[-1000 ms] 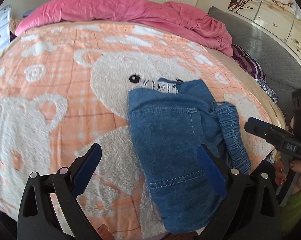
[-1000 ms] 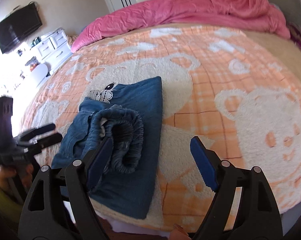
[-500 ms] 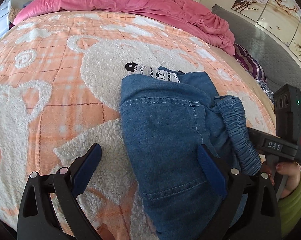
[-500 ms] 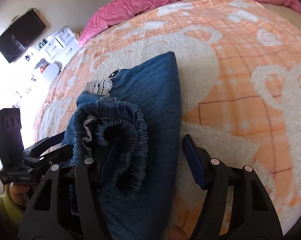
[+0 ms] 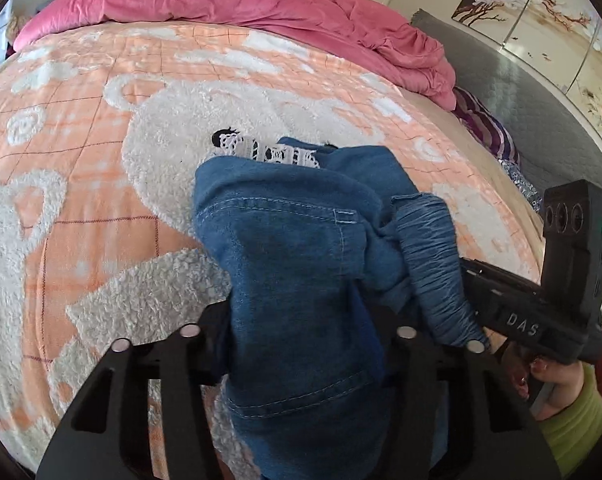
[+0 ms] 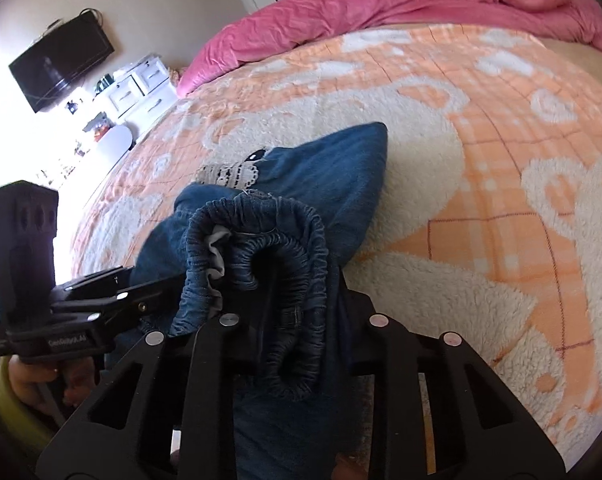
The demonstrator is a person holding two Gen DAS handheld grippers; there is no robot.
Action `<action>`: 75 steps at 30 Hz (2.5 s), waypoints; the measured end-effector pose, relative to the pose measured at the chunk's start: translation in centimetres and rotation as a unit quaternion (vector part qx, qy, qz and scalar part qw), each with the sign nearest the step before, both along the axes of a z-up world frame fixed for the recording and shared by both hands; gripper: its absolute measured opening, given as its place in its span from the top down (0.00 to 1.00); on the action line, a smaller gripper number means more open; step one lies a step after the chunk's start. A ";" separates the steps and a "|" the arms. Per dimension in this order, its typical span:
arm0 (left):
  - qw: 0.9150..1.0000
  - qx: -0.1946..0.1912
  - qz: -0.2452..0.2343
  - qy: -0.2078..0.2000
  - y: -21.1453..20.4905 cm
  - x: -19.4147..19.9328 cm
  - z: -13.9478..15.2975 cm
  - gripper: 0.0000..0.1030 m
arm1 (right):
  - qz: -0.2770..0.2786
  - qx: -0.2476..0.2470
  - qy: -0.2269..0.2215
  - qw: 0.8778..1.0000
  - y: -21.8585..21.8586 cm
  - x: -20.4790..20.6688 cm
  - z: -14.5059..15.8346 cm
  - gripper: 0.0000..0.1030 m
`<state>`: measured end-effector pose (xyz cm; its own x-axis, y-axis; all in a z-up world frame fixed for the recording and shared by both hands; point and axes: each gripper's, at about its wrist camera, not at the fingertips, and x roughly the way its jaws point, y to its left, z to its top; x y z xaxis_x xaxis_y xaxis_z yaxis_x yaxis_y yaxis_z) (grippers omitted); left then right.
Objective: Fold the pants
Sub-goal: 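Grasp the folded denim bundle with the left gripper and lift it, then lower the bundle onto the bedspread and open the left gripper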
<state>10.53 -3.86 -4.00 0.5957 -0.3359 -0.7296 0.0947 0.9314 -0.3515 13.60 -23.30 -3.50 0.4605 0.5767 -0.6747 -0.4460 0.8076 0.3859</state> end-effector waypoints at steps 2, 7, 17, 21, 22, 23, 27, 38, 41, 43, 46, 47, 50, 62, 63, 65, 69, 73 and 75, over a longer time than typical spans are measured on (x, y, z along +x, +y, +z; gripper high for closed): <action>1.000 -0.001 0.001 -0.002 0.1 -0.1 0.1 0.59 | -0.001 -0.003 -0.007 1.000 0.2 -0.2 0.2 0.82; 1.000 0.005 0.001 -0.014 0.1 -0.9 0.9 0.66 | 0.000 -0.004 -0.028 1.000 0.7 -1.1 1.3 0.85; 0.998 -0.007 0.016 -0.068 1.7 0.2 5.9 0.69 | 0.029 -0.007 -0.098 0.995 3.7 -0.3 6.2 0.86; 0.996 0.002 0.029 -0.082 2.6 2.8 7.2 0.69 | 0.024 0.004 -0.099 0.995 4.6 2.8 7.2 0.86; 0.996 0.004 0.032 -0.083 2.6 3.6 7.3 0.69 | 0.022 0.004 -0.096 0.995 4.8 3.6 7.2 0.86; 0.996 0.007 0.034 -0.082 2.8 4.5 7.1 0.69 | 0.018 0.003 -0.093 0.996 4.9 4.5 7.1 0.86; 0.996 0.026 0.044 -0.070 3.1 7.5 5.4 0.69 | -0.001 0.007 -0.064 0.998 5.4 8.1 5.3 0.86; 0.996 0.032 0.078 -0.024 5.6 9.3 0.5 0.44 | -0.066 -0.028 0.015 0.997 3.7 11.1 -0.8 0.67; 0.996 0.031 0.085 -0.023 6.1 9.2 0.0 0.36 | -0.075 -0.046 0.007 0.996 3.6 10.9 -0.7 0.56; 0.995 0.040 0.089 -0.026 6.1 9.1 0.1 0.31 | -0.077 -0.050 0.005 0.996 3.4 10.9 -0.8 0.55; 0.994 0.044 0.092 -0.029 6.2 8.8 0.0 0.28 | -0.086 -0.063 -0.001 0.994 3.3 10.7 -0.7 0.48; 0.994 0.044 0.094 -0.029 6.3 8.7 0.0 0.26 | -0.089 -0.066 -0.004 0.994 3.2 10.5 -0.7 0.47; 0.993 0.050 0.099 -0.033 6.4 7.9 0.5 0.24 | -0.091 -0.072 -0.009 0.993 3.0 10.2 -0.5 0.46; 0.992 0.056 0.105 -0.042 6.6 4.7 1.8 0.19 | -0.107 -0.084 -0.026 0.990 1.6 7.3 0.2 0.44; 0.992 0.055 0.105 -0.043 6.7 4.3 1.9 0.18 | -0.109 -0.083 -0.027 0.990 1.4 6.9 0.4 0.42; 0.992 0.054 0.106 -0.044 6.7 3.3 2.1 0.16 | -0.112 -0.082 -0.031 0.990 1.1 6.0 0.6 0.38; 0.992 0.054 0.108 -0.047 6.7 1.3 2.5 0.14 | -0.110 -0.071 -0.041 0.991 0.3 3.7 1.2 0.27; 0.991 0.059 0.107 -0.051 6.3 -0.8 2.8 0.09 | -0.098 -0.071 -0.052 0.991 0.5 1.3 1.6 0.23; 0.991 0.056 0.106 -0.054 6.2 -1.6 2.9 0.06 | -0.094 -0.068 -0.058 0.992 0.6 0.1 1.8 0.18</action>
<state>8.89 2.34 -1.11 0.7210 -0.1154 -0.6833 -0.0765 0.9668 -0.2440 13.69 -22.65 -1.68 0.6297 0.3805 -0.6773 -0.3176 0.9217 0.2226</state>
